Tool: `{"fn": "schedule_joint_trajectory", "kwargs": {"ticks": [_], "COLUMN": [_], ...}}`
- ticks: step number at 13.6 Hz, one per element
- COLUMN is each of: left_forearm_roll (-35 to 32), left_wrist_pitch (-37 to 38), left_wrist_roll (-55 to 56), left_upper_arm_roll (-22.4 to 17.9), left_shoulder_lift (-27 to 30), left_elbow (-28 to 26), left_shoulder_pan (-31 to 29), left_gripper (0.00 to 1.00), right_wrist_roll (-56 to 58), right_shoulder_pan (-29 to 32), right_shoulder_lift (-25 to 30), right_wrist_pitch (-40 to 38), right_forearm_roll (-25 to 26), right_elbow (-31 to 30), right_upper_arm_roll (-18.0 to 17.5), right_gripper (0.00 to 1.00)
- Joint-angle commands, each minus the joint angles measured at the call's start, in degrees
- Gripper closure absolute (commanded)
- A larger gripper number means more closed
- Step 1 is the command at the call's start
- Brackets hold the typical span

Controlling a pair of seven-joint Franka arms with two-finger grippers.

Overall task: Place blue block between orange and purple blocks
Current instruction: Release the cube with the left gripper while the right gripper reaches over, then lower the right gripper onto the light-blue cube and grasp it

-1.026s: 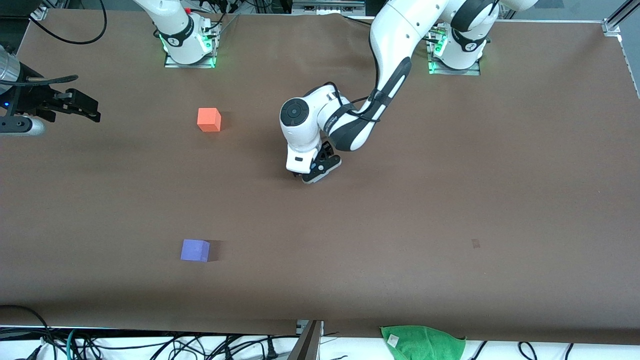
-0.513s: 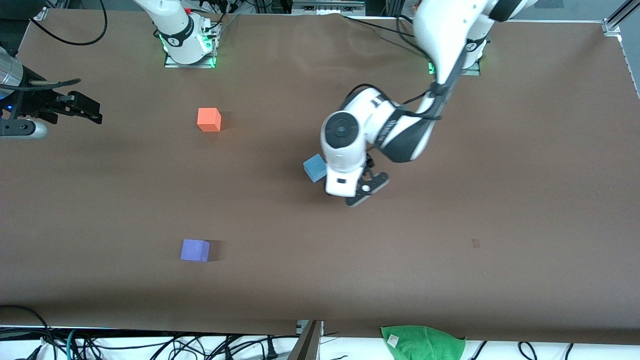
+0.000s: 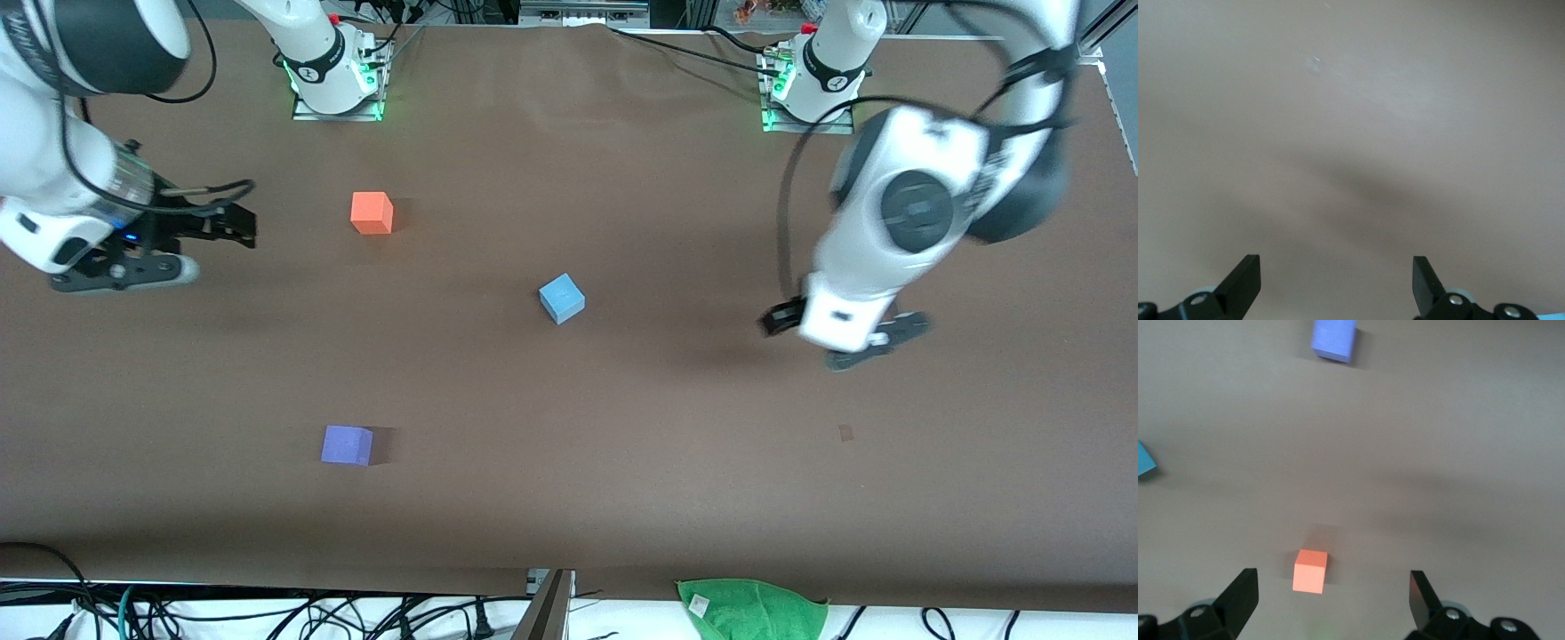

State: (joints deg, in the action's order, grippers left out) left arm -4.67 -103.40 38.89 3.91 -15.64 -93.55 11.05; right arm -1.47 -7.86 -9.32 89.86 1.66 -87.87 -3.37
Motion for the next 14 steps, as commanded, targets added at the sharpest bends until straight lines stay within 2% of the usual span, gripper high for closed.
{"fn": "schedule_joint_trajectory", "kwargs": {"ticks": [1, 6, 9, 12, 14], "left_forearm_roll": [1.2, 3.1, 4.0, 4.2, 4.3], "left_wrist_pitch": [-1.4, -0.8, 0.5, 0.9, 5.4], "left_wrist_roll": [-12.2, -25.4, -25.6, -25.6, -26.2], "left_upper_arm_roll": [0.8, 0.8, 0.7, 0.5, 0.2], "left_shoulder_lift": [7.2, 10.1, 10.2, 11.3, 11.3], "left_elbow": [-8.1, -8.1, -7.1, -6.7, -2.9], "left_shoulder_pan": [-5.8, -13.6, -13.9, -14.0, -14.0], "left_gripper": [0.00, 0.00, 0.00, 0.00, 0.00], "right_wrist_roll": [0.0, -0.1, -3.3, -6.1, -6.4], "right_shoulder_pan": [-2.9, -12.1, -17.0, -21.9, -27.0], "right_shoulder_lift": [-2.2, -9.5, -14.0, -18.3, -21.7], "right_wrist_pitch": [1.4, 11.1, 17.5, 20.3, 24.3], "right_forearm_roll": [1.0, 1.2, 1.1, 0.5, 1.2], "right_elbow": [1.2, 1.3, 1.3, 1.4, 1.4], "right_upper_arm_roll": [0.0, 0.0, 0.0, 0.0, 0.1], "right_gripper": [0.00, 0.00, 0.00, 0.00, 0.00]}}
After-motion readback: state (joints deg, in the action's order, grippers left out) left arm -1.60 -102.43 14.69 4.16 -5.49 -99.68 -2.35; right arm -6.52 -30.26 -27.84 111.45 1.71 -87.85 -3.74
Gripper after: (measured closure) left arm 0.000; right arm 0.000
